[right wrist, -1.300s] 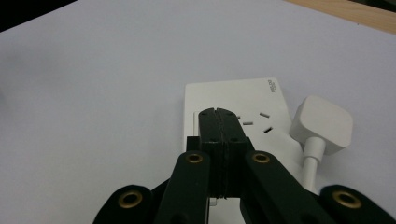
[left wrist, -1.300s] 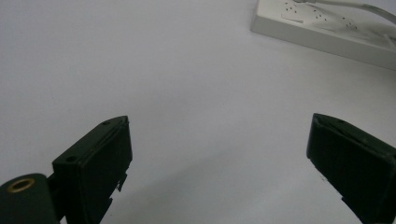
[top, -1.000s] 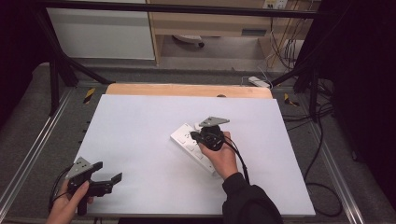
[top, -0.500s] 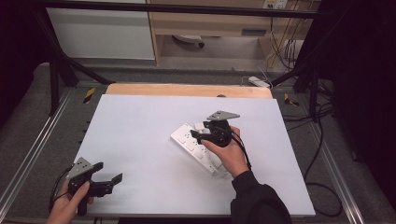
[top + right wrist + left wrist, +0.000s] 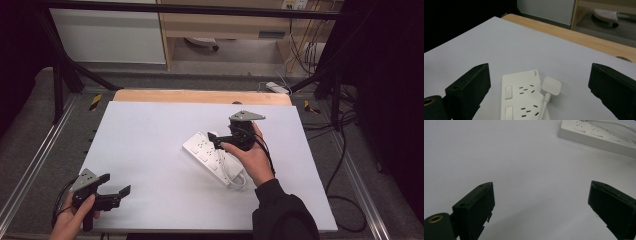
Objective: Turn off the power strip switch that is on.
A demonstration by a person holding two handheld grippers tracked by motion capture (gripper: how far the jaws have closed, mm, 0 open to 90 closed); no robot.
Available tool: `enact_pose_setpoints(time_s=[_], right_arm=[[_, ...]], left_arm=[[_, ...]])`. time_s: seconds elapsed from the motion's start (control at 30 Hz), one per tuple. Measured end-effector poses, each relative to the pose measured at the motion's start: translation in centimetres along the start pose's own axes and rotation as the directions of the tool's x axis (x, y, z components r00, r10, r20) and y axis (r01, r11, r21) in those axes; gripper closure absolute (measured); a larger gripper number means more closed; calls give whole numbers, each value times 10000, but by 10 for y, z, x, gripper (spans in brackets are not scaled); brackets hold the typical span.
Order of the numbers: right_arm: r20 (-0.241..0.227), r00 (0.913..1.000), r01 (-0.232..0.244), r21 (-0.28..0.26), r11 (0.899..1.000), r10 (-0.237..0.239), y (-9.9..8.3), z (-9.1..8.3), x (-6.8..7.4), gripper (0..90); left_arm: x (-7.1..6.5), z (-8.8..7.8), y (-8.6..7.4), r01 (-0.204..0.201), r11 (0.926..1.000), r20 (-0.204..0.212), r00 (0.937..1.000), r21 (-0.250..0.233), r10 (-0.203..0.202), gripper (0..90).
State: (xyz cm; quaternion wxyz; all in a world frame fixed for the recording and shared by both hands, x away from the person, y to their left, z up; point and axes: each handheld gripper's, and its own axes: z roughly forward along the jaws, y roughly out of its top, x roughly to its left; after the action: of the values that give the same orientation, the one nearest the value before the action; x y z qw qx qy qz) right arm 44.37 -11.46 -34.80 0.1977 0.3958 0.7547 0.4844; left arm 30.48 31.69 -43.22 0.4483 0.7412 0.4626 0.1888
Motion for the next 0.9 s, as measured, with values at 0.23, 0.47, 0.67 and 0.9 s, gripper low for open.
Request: enact_pose_setpoints(time_s=[0.23,0.47,0.67,0.9], right_arm=[[442,9989,-117,-322,9994,131,-1,-12,-11,41],[697,9971,-272,-447,9986,302,-4,-25,-23,43],[725,9965,-370,-672,9971,419,-7,-37,-32,40],[995,9927,-593,-889,9943,681,-14,-53,-43,24]], left_arm=[[1,-1,-1,70,10000,-20,10000,-12,-70,71],[0,0,0,97,10000,8,10000,6,-97,71],[1,1,-1,157,9998,-7,9999,92,-157,70],[1,0,-1,221,9998,6,9998,30,-221,69]])
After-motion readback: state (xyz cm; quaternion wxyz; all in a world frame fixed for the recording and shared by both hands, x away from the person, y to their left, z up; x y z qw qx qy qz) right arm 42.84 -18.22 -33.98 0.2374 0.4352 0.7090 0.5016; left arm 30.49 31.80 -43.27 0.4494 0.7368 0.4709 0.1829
